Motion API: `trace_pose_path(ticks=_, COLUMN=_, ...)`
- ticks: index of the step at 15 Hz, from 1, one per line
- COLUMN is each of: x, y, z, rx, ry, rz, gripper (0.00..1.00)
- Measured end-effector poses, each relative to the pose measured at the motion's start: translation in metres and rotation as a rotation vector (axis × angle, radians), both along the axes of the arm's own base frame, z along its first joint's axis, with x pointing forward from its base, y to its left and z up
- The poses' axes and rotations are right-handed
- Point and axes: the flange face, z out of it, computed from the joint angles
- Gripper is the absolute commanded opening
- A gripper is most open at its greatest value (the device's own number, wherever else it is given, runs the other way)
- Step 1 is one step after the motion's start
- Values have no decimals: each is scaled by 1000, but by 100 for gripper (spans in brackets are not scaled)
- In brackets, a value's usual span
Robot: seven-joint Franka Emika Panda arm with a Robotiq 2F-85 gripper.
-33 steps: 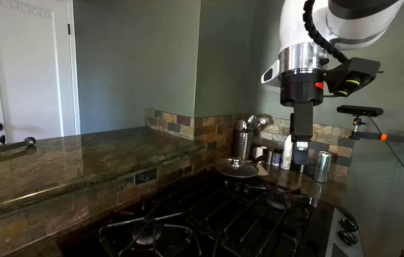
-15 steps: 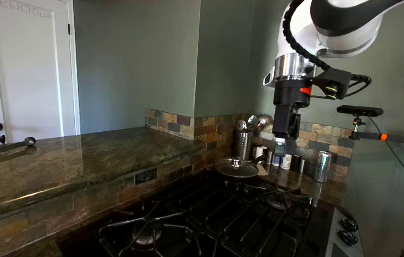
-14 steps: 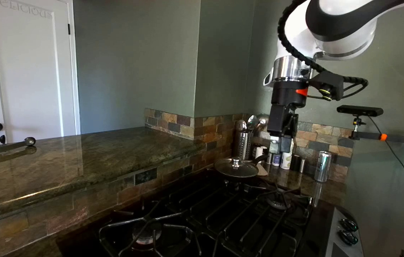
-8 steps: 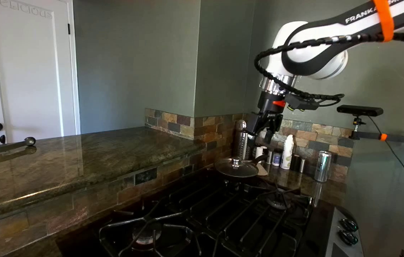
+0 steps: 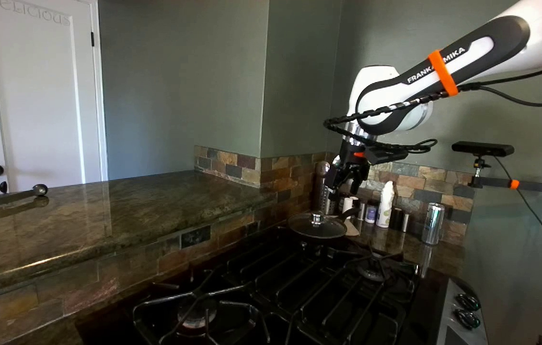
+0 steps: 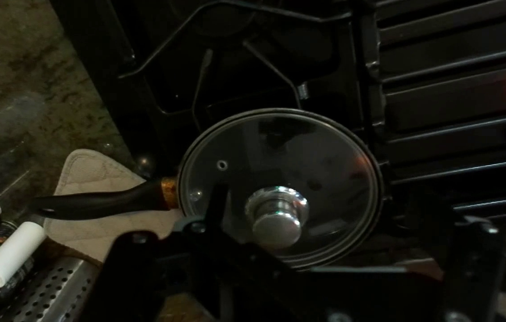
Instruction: Put the lid on the stove and then move the pan to the plate behind it
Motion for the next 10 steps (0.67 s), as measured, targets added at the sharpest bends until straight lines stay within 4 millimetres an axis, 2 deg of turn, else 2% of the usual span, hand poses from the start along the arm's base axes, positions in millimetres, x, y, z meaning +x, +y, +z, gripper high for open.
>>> trace_pose_path(ticks=5, x=28, y=-42, z=-18, rx=64, ry=11, rz=-69, gripper=100)
trace_pose_path(ticks=8, x=44, y=-51, z=-27, rx=98, ry=12, rz=-93, gripper=100)
trace_pose_path(ticks=10, x=48, y=-52, z=-29, rx=99, ry=14, rz=-94, gripper=100)
